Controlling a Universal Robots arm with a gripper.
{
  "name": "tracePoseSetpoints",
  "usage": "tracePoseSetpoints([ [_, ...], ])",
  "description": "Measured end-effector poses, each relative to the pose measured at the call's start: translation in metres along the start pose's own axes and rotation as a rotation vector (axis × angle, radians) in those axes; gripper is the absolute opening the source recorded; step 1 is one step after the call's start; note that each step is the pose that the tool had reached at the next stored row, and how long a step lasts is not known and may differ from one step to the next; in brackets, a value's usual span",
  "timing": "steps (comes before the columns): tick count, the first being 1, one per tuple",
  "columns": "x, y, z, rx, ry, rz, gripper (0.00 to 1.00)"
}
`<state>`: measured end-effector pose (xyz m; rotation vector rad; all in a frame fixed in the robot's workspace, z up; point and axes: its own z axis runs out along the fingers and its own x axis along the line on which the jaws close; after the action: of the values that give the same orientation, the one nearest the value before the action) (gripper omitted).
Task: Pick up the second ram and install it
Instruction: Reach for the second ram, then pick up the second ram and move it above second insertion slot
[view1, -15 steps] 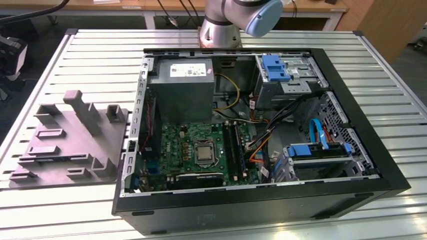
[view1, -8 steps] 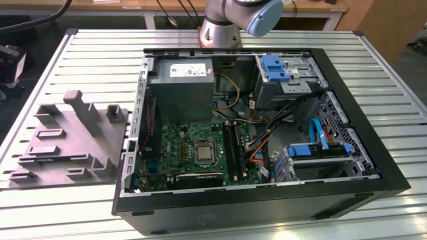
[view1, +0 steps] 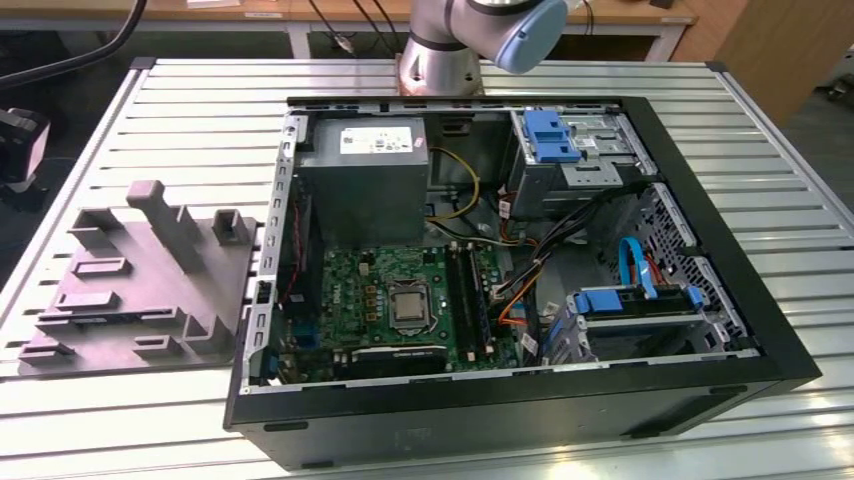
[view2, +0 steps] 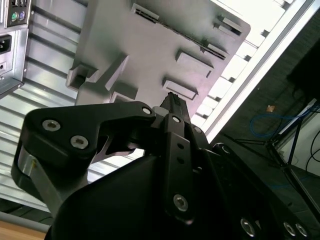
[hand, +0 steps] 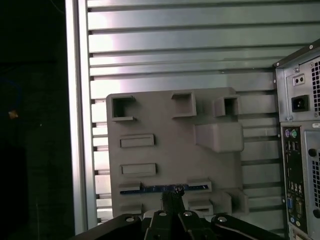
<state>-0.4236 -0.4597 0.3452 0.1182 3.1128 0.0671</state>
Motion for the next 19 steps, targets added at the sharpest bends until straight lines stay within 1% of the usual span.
tracePoseSetpoints([
  [10,-0.0008,-0.0121,0.0045,0.0000,0.0000,0.000,0.10],
  [19,-0.0008,-0.0123,0.0051,0.0000,0.0000,0.000,0.10],
])
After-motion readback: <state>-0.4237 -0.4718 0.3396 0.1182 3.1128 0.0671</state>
